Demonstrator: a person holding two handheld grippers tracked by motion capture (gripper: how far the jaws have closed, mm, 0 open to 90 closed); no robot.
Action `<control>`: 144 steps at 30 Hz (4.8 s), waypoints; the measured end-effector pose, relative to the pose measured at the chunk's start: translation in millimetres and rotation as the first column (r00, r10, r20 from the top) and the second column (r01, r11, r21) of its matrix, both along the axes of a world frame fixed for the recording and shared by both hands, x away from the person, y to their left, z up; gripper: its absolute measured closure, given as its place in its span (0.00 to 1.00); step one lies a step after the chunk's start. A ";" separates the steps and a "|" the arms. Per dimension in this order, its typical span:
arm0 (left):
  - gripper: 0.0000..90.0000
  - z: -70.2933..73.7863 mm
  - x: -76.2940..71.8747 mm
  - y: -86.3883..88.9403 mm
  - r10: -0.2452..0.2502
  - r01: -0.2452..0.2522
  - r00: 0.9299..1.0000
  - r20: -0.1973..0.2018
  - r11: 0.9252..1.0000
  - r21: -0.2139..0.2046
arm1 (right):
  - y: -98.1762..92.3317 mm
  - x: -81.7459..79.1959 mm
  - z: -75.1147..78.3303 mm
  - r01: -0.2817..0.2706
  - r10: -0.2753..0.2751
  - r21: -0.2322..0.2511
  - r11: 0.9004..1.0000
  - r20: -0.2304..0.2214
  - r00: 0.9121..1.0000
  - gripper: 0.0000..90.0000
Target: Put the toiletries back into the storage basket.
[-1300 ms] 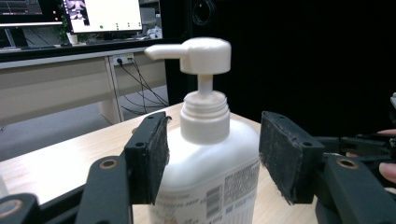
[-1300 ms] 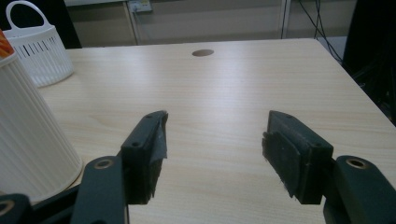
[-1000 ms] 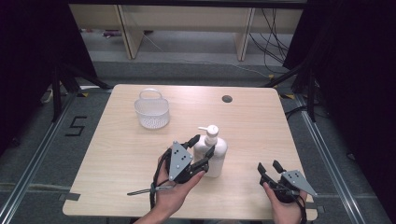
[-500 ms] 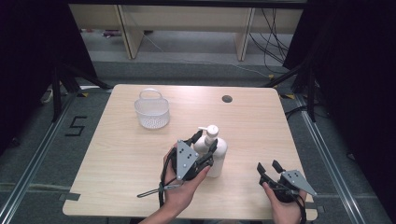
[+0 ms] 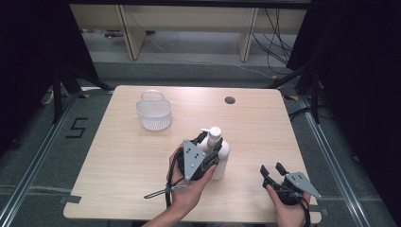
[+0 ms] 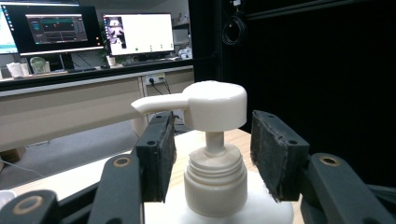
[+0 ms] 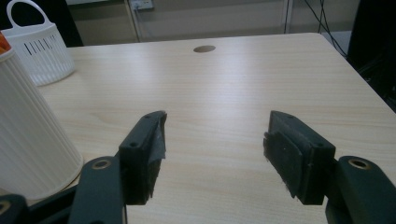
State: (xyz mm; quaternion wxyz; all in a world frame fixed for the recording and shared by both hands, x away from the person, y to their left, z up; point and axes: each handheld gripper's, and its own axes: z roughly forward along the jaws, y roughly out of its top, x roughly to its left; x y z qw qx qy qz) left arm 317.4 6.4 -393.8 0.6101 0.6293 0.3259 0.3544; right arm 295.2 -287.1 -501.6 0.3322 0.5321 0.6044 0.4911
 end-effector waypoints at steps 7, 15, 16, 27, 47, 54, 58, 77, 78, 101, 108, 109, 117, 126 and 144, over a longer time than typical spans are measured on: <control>0.57 1.4 2.5 -7.6 -0.001 0.001 1.000 -0.007 1.000 -0.028 | -1.6 0.3 0.0 -0.007 0.007 0.015 1.000 0.009 1.000 0.42; 0.61 0.9 4.8 -8.7 0.018 -0.018 1.000 -0.001 1.000 -0.021 | -2.2 0.2 -0.1 -0.004 0.004 0.008 1.000 0.007 1.000 0.42; 0.62 1.4 4.6 -8.3 0.029 -0.029 1.000 0.000 0.999 -0.016 | -2.4 -0.1 0.0 0.003 -0.003 0.003 1.000 0.004 1.000 0.42; 0.65 1.9 6.8 -9.2 0.031 -0.031 1.000 0.002 0.999 -0.009 | -3.1 -0.6 -0.4 -0.005 0.005 0.001 1.000 -0.015 1.000 0.42; 0.66 7.1 8.8 1.3 0.002 -0.001 1.000 0.010 1.000 -0.019 | -4.1 -0.8 -0.4 0.009 -0.009 -0.006 1.000 -0.018 1.000 0.42; 0.66 13.9 8.4 9.6 -0.019 0.019 1.000 0.010 1.000 -0.024 | -4.8 -0.8 -0.1 0.010 -0.010 -0.014 1.000 -0.014 1.000 0.42; 0.66 16.6 8.3 14.4 -0.019 0.019 1.000 0.013 1.000 -0.020 | -2.0 -1.8 -0.5 0.022 -0.022 0.025 0.999 -0.026 0.999 0.42; 0.66 26.3 10.5 33.9 -0.015 0.015 1.000 0.021 1.000 -0.006 | -5.6 -1.3 -1.4 0.013 -0.013 0.020 1.000 -0.017 1.000 0.41; 0.66 26.7 11.0 34.9 -0.016 0.016 1.000 0.023 1.000 -0.005 | -6.3 -1.3 -1.3 0.015 -0.014 0.003 1.000 -0.011 1.000 0.41; 0.66 33.4 22.5 63.8 0.016 -0.016 1.000 0.027 1.000 0.008 | -7.0 2.7 -5.4 0.007 -0.007 0.024 1.000 0.002 1.000 0.41; 0.66 35.4 25.9 73.3 0.032 -0.032 0.999 0.030 0.999 0.005 | -6.5 1.6 -4.7 0.024 -0.024 0.002 1.000 -0.024 0.999 0.41; 0.66 35.8 26.4 74.7 0.035 -0.035 0.999 0.030 0.999 0.000 | -6.5 2.6 -5.7 0.017 -0.017 0.004 1.000 -0.014 1.000 0.41; 0.66 38.3 29.4 84.7 0.057 -0.056 0.997 0.043 0.998 -0.008 | -8.3 0.8 -4.7 0.023 -0.023 -0.015 1.000 -0.015 1.000 0.41; 0.66 40.5 31.8 96.5 0.079 -0.079 0.996 0.048 0.997 -0.014 | -7.9 2.0 -5.7 0.026 -0.026 -0.001 1.000 0.005 1.000 0.41; 0.66 42.2 34.6 112.7 0.108 -0.107 0.993 0.056 0.994 -0.011 | -8.3 1.0 -5.0 0.026 -0.026 -0.018 1.000 -0.011 1.000 0.41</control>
